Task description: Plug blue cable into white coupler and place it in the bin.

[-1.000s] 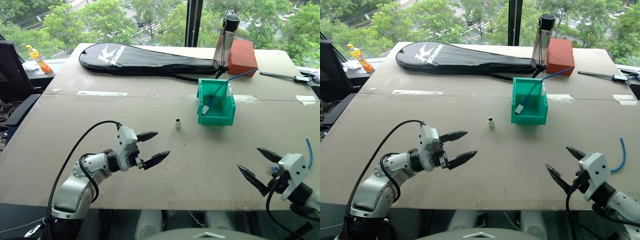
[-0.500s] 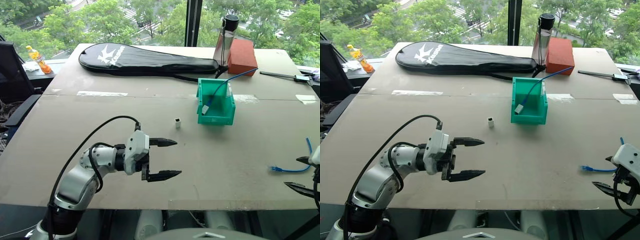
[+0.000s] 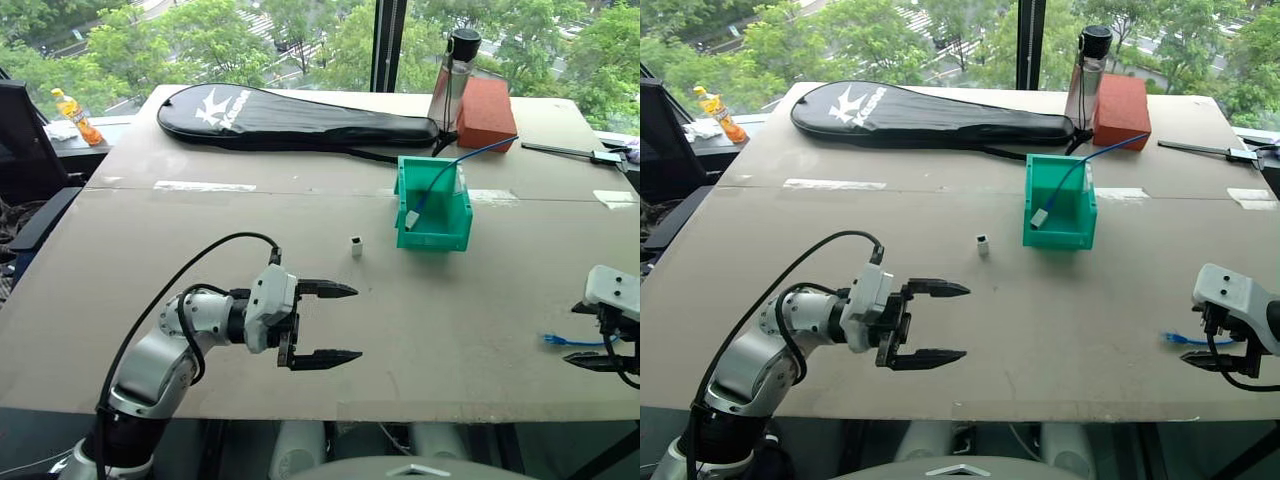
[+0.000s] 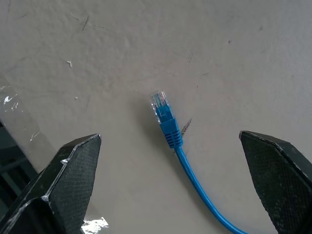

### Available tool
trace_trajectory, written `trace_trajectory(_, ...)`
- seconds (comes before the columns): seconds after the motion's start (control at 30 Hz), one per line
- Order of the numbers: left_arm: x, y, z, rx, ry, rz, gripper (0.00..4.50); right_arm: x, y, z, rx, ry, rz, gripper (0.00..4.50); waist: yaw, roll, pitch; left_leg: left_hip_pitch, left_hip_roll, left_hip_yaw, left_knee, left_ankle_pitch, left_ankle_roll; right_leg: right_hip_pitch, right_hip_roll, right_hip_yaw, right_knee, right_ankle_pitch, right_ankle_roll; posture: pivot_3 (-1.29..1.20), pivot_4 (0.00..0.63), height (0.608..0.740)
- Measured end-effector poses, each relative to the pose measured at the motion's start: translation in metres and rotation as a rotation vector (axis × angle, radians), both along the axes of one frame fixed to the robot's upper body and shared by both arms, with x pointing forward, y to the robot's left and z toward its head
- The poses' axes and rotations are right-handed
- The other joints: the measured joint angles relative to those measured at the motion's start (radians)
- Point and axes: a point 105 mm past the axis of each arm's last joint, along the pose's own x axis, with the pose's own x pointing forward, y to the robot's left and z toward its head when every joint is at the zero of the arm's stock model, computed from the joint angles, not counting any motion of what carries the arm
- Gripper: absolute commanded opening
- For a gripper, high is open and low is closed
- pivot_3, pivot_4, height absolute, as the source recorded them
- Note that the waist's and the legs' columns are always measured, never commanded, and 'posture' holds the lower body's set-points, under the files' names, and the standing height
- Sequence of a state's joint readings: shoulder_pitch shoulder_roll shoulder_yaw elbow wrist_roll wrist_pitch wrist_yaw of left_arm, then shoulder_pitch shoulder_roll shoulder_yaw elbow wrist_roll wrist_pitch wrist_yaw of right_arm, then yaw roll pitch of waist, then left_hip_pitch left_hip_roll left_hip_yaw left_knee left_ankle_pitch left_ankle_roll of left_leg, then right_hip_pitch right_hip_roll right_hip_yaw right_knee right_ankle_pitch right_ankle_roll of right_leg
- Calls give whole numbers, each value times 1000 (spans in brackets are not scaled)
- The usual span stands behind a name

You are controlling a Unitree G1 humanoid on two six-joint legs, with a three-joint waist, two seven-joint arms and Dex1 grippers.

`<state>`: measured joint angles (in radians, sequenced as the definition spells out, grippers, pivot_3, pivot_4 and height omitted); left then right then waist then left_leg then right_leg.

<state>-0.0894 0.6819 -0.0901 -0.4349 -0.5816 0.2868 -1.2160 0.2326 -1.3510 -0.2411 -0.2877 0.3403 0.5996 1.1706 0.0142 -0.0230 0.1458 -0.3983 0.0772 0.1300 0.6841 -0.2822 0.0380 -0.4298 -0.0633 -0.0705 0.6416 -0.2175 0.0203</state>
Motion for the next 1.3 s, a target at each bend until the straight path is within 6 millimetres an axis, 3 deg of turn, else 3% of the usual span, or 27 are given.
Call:
trace_trajectory(0.1,-1,-3,5,-6,-10,-13,4480,4,1,-1,7,-4,-1,4500,0,0,0,0,0,0,0,0,0,0,0,0,0,0,0,0,150,740)
trace_trajectory(0.13,-1,-3,6,-7,-14,-14,4500,5,1,-1,7,-3,0,3946,0,0,0,0,0,0,0,0,0,0,0,0,0,0,0,0,150,740)
trace_trajectory(0.17,0,-4,7,-7,-17,-10,4500,6,1,-2,6,-3,0,3783,0,0,0,0,0,0,0,0,0,0,0,0,1,0,0,0,150,740)
trace_trajectory(0.2,1,-4,7,-6,-16,-7,4500,7,2,-3,8,-4,1,3341,0,0,0,0,0,0,0,0,0,0,0,0,1,0,0,0,150,740)
trace_trajectory(0.7,5,-8,14,-18,-38,1,4500,6,0,-23,-16,35,16,3341,0,0,0,0,0,1,0,2,-3,0,0,0,1,0,0,0,150,740)
trace_trajectory(0.73,5,-8,14,-19,-39,1,4500,6,1,-24,-14,34,19,2811,0,0,0,0,0,0,0,2,-4,0,0,0,1,0,0,0,150,740)
trace_trajectory(0.8,6,-8,14,-19,-39,2,4500,7,2,-28,-15,36,29,2164,0,0,0,0,0,1,0,2,-4,0,0,0,1,0,0,0,150,740)
trace_trajectory(0.87,6,-8,14,-20,-40,6,4500,9,1,-30,-14,33,27,1111,0,0,0,0,0,1,0,2,-4,0,0,0,1,0,0,0,150,740)
trace_trajectory(0.97,7,-8,14,-21,-40,11,4500,12,0,-31,-28,26,37,138,0,0,0,1,0,0,1,2,-4,0,0,0,1,0,0,0,150,740)
trace_trajectory(1.13,7,-7,12,-23,-32,32,4500,17,3,-25,-26,12,69,138,-2,1,0,1,0,1,1,2,-4,0,0,1,1,0,0,0,150,740)
trace_trajectory(1.23,7,-5,10,-22,-24,50,4500,32,22,-9,-6,-71,140,138,-6,1,0,2,1,1,1,2,-4,0,1,1,1,0,0,0,150,740)
trace_trajectory(1.3,8,1,3,-12,-9,86,4500,50,56,4,56,-143,223,138,-17,1,0,2,1,-1,1,2,-4,0,3,3,1,0,0,0,150,740)
